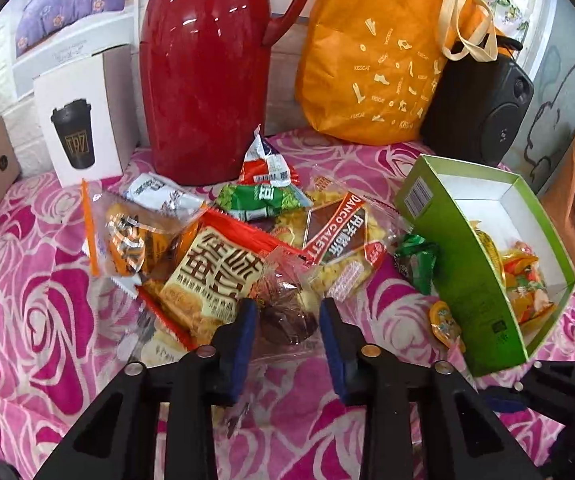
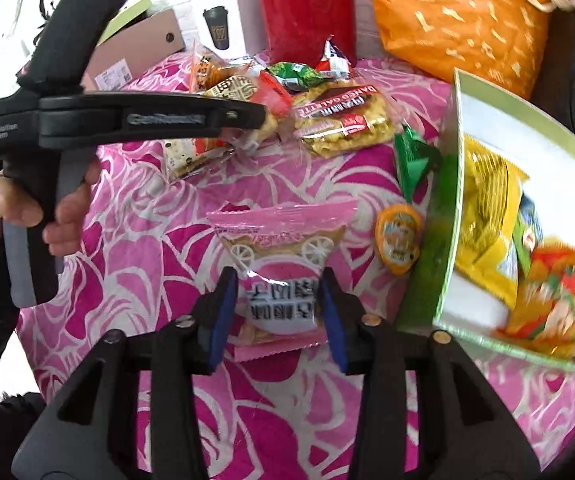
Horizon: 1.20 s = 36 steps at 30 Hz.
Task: Organize snacks
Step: 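Grasp the pink pastry pack with the right tool while the left tool grasps a clear bag, then carry both held packs into the white box and open both tools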
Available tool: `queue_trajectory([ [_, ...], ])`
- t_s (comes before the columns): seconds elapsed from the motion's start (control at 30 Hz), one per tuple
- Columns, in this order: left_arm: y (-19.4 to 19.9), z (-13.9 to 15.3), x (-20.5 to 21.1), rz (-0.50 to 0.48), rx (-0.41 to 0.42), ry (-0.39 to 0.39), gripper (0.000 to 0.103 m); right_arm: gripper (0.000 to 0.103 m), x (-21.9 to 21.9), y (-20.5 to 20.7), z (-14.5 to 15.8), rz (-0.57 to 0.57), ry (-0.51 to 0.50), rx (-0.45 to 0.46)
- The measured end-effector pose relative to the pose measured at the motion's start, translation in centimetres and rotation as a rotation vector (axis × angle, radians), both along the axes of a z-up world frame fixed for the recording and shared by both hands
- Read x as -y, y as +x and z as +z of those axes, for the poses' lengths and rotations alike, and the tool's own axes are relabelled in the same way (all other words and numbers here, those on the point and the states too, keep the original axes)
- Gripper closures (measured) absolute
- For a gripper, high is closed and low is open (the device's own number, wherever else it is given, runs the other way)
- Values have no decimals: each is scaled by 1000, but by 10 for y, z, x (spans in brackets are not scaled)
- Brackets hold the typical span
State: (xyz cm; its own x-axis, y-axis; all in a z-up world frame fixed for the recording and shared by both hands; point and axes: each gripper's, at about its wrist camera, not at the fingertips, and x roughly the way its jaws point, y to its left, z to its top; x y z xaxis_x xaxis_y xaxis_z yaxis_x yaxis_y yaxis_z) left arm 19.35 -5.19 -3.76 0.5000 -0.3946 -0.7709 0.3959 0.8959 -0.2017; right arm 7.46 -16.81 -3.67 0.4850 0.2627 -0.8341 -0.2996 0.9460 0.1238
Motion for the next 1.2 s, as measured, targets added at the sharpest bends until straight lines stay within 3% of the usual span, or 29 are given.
queue_trajectory([
  [0.17,-14,4,-25,-8,-117,-154,79,58,7,-10,-2,-16,33,1],
  [0.27,-31,4,-40,8,-151,-211,79,67,12,-14,-1,-16,69,-15],
  [0.33,-40,4,-45,22,-141,-205,77,67,13,-19,2,-7,94,-16],
  [0.4,-48,2,-48,86,-88,-133,76,67,12,-23,1,-5,78,-1],
  [0.43,-51,0,-48,103,-70,-104,67,62,11,-22,-1,-16,71,3],
  [0.5,-54,-4,-49,96,-92,-119,54,55,11,-21,-4,-40,63,2],
  [0.63,-58,-11,-46,103,-111,-118,44,51,12,-22,-10,-49,65,-1],
  [0.8,-46,-17,-41,130,-136,-139,44,49,14,-25,-13,-60,72,-4],
  [0.97,-43,-16,-32,126,-107,-87,44,45,15,-27,-14,-63,79,-5],
  [1.07,-40,-22,-30,122,-116,-82,52,44,14,-27,-17,-69,71,-4],
  [1.1,-40,-23,-30,117,-128,-101,57,49,12,-28,-18,-69,66,-1],
  [1.13,-40,-24,-29,118,-130,-105,60,65,11,-28,-18,-68,61,6],
  [1.2,-44,-20,-27,115,-113,-95,62,68,13,-29,-16,-77,83,20],
])
